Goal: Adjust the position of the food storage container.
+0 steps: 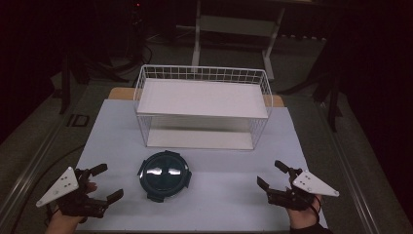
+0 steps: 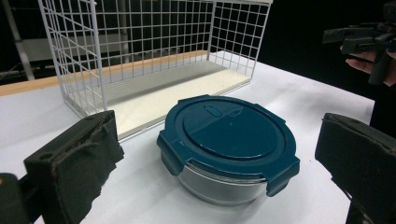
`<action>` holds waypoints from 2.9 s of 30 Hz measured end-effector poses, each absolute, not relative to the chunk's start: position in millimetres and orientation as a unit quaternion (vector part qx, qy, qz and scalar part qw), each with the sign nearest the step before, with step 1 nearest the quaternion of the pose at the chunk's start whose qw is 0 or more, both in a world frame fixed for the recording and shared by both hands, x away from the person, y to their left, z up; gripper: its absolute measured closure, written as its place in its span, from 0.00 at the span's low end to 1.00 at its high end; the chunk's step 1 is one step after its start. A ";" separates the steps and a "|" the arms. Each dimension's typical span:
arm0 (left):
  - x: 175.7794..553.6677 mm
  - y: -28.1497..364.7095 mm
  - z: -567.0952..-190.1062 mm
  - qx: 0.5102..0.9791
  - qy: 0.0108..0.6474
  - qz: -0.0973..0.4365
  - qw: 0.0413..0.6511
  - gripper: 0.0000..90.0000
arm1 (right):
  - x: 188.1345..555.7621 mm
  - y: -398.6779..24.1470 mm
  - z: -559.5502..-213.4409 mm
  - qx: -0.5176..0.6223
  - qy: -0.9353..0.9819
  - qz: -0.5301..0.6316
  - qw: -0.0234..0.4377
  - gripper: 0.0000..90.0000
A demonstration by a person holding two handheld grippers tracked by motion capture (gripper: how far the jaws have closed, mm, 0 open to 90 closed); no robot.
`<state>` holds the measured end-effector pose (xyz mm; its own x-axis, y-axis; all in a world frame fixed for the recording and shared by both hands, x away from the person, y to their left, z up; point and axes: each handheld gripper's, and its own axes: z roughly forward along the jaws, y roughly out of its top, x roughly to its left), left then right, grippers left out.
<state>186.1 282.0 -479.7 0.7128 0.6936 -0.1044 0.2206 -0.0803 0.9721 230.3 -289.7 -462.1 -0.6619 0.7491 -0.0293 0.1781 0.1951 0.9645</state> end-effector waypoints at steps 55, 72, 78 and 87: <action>260.2 274.7 -474.8 0.784 0.377 0.143 0.472 0.17 | 229.4 -288.7 -460.6 0.318 0.724 0.556 0.254 0.18; 270.4 259.3 -501.6 0.834 0.366 0.135 0.391 1.00 | 230.5 -288.4 -462.0 0.318 0.727 0.556 0.248 0.18; 268.9 251.1 -500.3 0.843 0.347 0.125 0.391 1.00 | 230.8 -288.3 -462.5 0.320 0.727 0.555 0.245 0.18; 266.9 246.9 -500.2 0.844 0.347 0.120 0.391 1.00 | 231.0 -288.3 -462.6 0.321 0.727 0.556 0.244 0.18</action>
<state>266.9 246.9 -500.2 0.7306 0.6794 -0.0690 0.4924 -0.4541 0.7425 231.0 -288.3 -462.6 -0.6744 0.7383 0.0021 0.1956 0.1759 0.9648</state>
